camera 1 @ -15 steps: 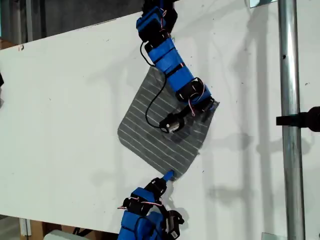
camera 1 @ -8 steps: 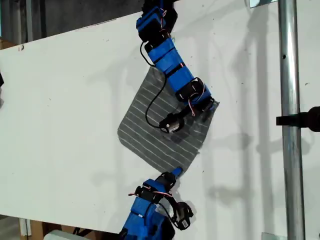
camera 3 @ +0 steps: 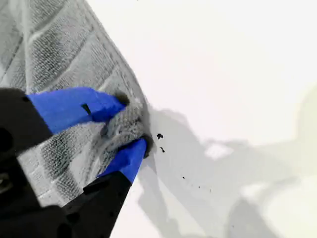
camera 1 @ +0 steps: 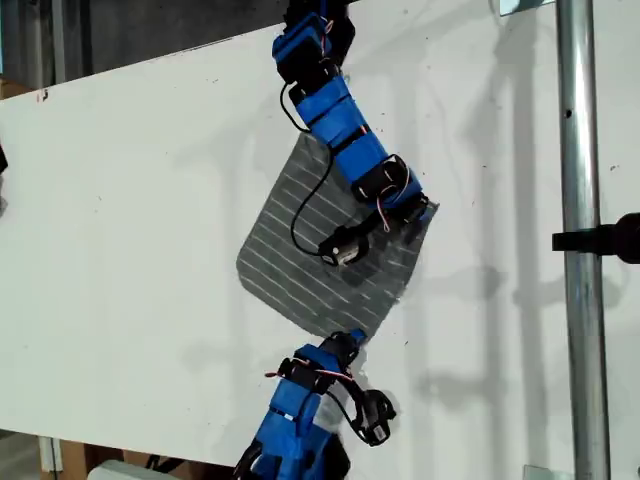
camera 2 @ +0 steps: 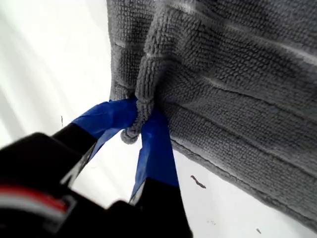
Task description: Grasp corners of a towel and fold twice.
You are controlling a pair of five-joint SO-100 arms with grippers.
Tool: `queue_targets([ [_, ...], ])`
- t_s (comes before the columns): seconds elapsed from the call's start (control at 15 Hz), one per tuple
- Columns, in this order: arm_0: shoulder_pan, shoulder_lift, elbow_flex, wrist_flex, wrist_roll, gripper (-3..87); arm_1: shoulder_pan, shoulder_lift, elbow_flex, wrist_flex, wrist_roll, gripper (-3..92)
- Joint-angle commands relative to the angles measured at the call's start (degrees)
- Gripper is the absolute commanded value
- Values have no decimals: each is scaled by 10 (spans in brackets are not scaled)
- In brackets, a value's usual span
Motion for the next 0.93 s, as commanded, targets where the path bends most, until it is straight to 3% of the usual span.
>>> queue_targets([
  [0.0,-15,-4,-16,11,-4,-29,-6,4,8,-3,5,-2],
  [0.2,-8,20,-18,20,-16,-29,-7,10,9,-1,7,-2],
  [0.53,47,51,-157,149,-13,-29,-37,103,-18,-1,-1,-2],
  [0.67,86,54,-219,189,-22,-29,-66,136,-36,-62,-7,-2],
  [0.87,110,75,-235,197,-35,-29,-86,159,-31,-159,-24,-2],
])
